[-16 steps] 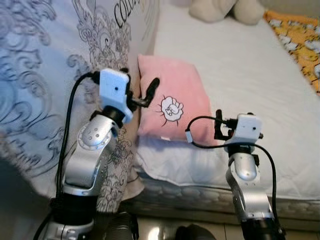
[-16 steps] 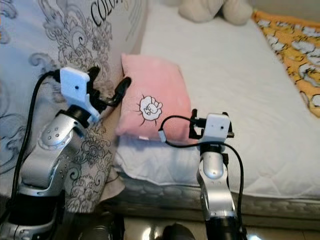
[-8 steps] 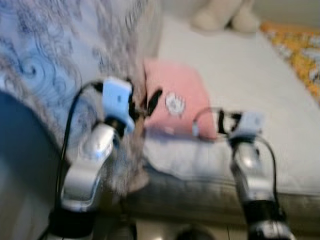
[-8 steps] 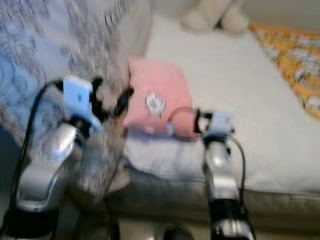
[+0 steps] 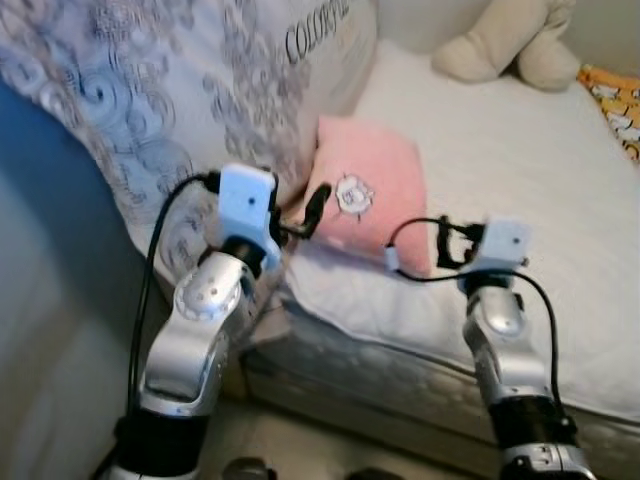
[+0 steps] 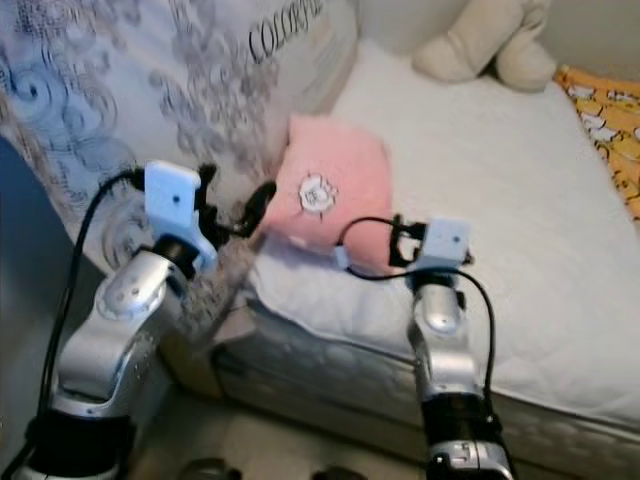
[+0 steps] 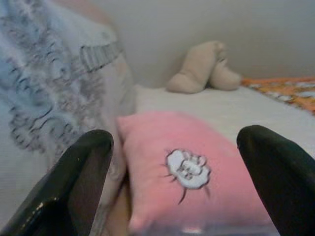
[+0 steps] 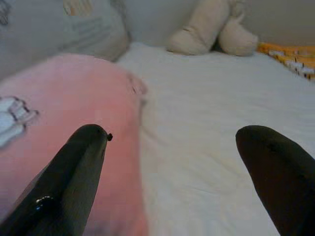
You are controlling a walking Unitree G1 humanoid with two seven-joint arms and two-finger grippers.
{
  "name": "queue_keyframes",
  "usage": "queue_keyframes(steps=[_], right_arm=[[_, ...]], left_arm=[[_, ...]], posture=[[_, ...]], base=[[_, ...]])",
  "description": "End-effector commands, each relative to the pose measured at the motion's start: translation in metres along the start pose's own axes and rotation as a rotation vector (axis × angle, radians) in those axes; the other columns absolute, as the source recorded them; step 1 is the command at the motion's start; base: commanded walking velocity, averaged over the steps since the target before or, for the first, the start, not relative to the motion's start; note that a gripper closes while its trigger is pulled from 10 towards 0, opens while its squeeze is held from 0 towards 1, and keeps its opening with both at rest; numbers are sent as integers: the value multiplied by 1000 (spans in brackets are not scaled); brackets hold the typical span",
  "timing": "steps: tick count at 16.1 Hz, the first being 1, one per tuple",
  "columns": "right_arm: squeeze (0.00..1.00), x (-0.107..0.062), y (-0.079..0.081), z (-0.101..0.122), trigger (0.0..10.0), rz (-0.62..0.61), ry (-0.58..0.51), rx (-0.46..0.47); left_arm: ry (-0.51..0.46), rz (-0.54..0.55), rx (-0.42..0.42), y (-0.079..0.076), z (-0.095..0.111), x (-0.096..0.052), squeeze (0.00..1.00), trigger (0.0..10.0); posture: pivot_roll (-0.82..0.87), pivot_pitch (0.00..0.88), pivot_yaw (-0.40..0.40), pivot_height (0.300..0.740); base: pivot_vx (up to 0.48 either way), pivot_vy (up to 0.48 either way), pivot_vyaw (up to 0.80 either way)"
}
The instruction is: Clean up the room
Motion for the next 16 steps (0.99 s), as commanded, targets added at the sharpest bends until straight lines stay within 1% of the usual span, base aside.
queue_keyframes(steps=[1, 2, 5, 8, 9, 12, 13, 16], right_arm=[[0, 6, 8, 10, 10000, 13, -29, 3], [0, 10, 11, 14, 10000, 20, -42, -6], [0, 8, 16, 16, 10000, 32, -58, -11], [0, 4, 23, 13, 10000, 62, -63, -38], [0, 3, 24, 12, 10000, 63, -60, -46], [0, 3, 22, 11, 10000, 57, -61, -42], [0, 2, 20, 11, 10000, 50, -67, -34], [0, 3, 21, 12, 10000, 52, -70, -35]], left_arm=[[9, -3, 34, 2, 0, 2, 0, 10000], [14, 5, 33, 6, -2, 4, 0, 10000], [13, -2, 55, 9, -2, 6, 0, 10000], [12, -46, 78, 4, -4, 7, 0, 10000], [11, -61, 99, 2, -5, 7, 0, 10000], [17, -81, 124, -3, -6, 9, 0, 10000], [26, -80, 132, -3, -8, 9, 0, 10000], [49, -61, 145, 1, -11, 12, 0, 10000]], posture=[[78, 20, -53, 719], [81, 18, -50, 719], [79, 14, -50, 719], [73, 17, -49, 719], [73, 17, -49, 719], [71, 18, -48, 719], [71, 18, -48, 719], [70, 18, -50, 719]], base=[[450, 0, 0], [0, 0, 0], [0, 0, 0], [0, 0, 0], [262, 401, -756], [314, 363, -765], [349, 0, -419], [0, 0, 0]])
Point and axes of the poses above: a point about 5 cm out from each wrist's last joint towards the gripper, its own x axis pointing out of the wrist towards the gripper, its own z axis along the axis of the wrist's last joint, y = z × x, the point moved 4 cm from there along x, pointing out of the wrist towards the gripper, and after that the axes turned 4 degrees about x, right-handed, at the moved point
